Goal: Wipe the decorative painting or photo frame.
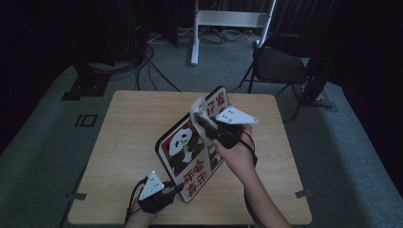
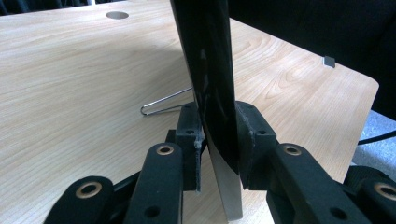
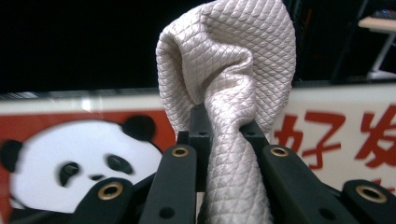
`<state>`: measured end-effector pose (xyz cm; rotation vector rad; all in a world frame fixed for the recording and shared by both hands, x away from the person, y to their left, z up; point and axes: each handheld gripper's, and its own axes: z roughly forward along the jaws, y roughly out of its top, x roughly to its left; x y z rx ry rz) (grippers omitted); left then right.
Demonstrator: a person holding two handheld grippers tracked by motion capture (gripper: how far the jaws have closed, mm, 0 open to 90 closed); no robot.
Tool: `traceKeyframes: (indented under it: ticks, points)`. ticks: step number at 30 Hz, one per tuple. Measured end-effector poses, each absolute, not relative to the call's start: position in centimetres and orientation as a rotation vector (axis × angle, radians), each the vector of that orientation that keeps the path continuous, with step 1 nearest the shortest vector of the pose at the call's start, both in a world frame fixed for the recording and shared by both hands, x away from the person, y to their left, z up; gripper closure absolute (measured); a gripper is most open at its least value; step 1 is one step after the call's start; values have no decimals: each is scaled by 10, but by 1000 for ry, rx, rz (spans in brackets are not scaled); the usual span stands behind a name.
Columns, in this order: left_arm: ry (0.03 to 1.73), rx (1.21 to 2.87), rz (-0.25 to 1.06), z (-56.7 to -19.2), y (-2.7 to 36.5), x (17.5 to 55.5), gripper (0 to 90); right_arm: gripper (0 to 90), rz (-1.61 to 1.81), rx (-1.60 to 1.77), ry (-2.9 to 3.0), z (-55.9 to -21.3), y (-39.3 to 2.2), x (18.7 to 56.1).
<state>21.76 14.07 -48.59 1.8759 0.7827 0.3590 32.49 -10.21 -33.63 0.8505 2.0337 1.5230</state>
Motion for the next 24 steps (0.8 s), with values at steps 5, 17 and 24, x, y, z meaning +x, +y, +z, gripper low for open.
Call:
traceKeyframes:
  ticks: [5, 17, 24]
  points:
    - [783, 1877, 356, -486, 141, 218, 738, 809, 1505, 869, 2046, -345, -104, 328]
    - [784, 1878, 351, -486, 141, 218, 738, 809, 1466, 897, 2076, -368, -110, 325]
    - [783, 1880, 346, -485, 141, 218, 737, 809, 1437, 929, 2100, -384, -116, 324]
